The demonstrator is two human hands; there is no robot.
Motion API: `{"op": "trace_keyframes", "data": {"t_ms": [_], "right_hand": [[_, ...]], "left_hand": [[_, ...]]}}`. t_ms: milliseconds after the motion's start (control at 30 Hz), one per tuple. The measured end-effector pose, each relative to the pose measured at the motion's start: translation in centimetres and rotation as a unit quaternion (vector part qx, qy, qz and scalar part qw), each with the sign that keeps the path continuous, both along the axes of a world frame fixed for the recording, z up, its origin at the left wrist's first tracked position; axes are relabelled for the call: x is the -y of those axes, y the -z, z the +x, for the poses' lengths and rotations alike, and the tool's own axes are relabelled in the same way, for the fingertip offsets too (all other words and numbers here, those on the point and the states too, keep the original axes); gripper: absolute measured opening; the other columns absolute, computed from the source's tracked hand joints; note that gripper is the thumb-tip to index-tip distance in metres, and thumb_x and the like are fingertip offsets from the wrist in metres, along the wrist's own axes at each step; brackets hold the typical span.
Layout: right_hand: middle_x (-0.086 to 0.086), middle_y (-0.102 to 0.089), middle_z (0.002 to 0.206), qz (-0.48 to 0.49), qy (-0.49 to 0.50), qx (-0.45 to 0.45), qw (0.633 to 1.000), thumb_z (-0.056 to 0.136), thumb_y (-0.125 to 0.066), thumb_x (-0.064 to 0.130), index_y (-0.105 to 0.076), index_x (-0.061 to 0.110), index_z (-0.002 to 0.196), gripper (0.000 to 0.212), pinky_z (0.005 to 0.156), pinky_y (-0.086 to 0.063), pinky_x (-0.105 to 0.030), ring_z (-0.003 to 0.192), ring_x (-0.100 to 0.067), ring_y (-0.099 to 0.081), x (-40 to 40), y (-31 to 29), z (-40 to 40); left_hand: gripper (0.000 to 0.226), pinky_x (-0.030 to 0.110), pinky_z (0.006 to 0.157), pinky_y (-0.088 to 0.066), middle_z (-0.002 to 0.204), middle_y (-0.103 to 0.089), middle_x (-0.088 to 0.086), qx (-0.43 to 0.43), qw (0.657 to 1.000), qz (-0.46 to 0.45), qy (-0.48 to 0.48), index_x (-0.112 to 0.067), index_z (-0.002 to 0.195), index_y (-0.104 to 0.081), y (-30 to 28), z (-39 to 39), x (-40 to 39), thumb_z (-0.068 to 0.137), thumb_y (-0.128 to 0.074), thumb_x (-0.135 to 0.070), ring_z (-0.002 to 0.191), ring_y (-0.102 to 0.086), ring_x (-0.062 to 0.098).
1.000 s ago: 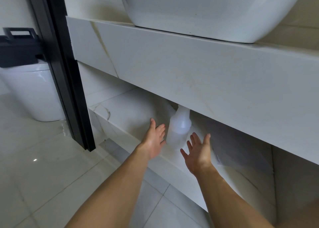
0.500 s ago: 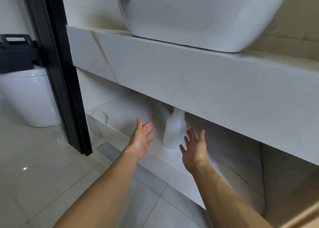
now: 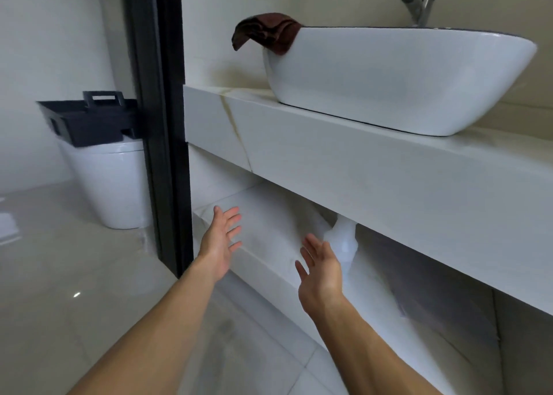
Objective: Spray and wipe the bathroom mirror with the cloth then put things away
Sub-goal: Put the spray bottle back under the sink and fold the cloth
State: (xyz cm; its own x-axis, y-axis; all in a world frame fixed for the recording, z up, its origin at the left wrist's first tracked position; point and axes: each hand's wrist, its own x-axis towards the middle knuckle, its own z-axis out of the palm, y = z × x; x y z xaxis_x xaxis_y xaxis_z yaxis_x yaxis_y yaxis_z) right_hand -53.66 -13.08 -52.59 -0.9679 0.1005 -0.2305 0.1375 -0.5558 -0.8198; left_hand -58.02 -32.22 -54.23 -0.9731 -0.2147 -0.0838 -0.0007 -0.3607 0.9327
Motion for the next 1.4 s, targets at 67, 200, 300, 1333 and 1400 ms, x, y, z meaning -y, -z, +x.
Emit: {"op": "trace_keyframes", "data": {"t_ms": [67,200,300,1333,1400], "right_hand": [[-0.003,-0.065,0.130,0.002,-0.041,-0.012,0.999,0.107,-0.038,0.031,-0.065,0.014,0.122,0.035,0.105,-0.041,-0.034,0.128,-0.018,-0.053,2.8,-1.3,-0.6],[0.000,-0.065,0.130,0.016,-0.121,-0.047,0.991,0.107,-0.039,0.031,-0.066,0.018,0.118,0.031,0.110,-0.041,-0.037,0.127,-0.016,-0.054,8.9,-5.2,-2.3],[0.003,-0.064,0.132,0.033,-0.185,-0.065,0.980,0.104,-0.045,0.032,-0.066,0.020,0.122,0.031,0.114,-0.039,-0.038,0.126,-0.015,-0.054,13.2,-9.8,-3.3],[-0.019,-0.059,0.113,0.296,-0.169,0.150,0.928,0.100,-0.046,-0.001,-0.057,-0.003,0.134,0.036,0.096,-0.045,-0.040,0.104,-0.033,-0.056,0.8,-44.2,-19.3],[-0.012,-0.059,0.119,0.365,-0.198,0.156,0.896,0.096,-0.049,-0.001,-0.058,0.000,0.134,0.039,0.090,-0.043,-0.032,0.109,-0.028,-0.057,1.1,-42.4,-19.1]], "left_hand": [[0.063,0.043,0.113,-0.034,0.146,-0.052,-0.003,-0.010,0.999,-0.027,-0.041,-0.027,0.141,-0.054,-1.1,0.8,2.3,0.102,-0.019,-0.062,0.136,-0.046,0.018],[0.058,0.041,0.111,-0.037,0.144,-0.054,-0.003,-0.037,0.990,-0.067,-0.117,-0.025,0.141,-0.054,-4.2,2.3,7.2,0.103,-0.023,-0.058,0.132,-0.048,0.019],[0.051,0.042,0.111,-0.039,0.139,-0.057,-0.005,-0.039,0.977,-0.096,-0.187,-0.026,0.136,-0.058,-8.3,3.4,10.7,0.105,-0.027,-0.053,0.128,-0.052,0.017],[0.044,0.032,0.115,-0.034,0.151,-0.046,-0.005,-0.024,0.737,-0.654,0.166,-0.023,0.142,-0.051,-50.5,-15.8,-0.2,0.100,-0.050,-0.011,0.137,-0.045,0.017],[0.048,0.029,0.118,-0.028,0.157,-0.039,-0.005,-0.036,0.654,-0.724,0.216,-0.022,0.146,-0.048,-49.2,-17.6,-0.2,0.100,-0.048,-0.010,0.143,-0.038,0.016]]}}
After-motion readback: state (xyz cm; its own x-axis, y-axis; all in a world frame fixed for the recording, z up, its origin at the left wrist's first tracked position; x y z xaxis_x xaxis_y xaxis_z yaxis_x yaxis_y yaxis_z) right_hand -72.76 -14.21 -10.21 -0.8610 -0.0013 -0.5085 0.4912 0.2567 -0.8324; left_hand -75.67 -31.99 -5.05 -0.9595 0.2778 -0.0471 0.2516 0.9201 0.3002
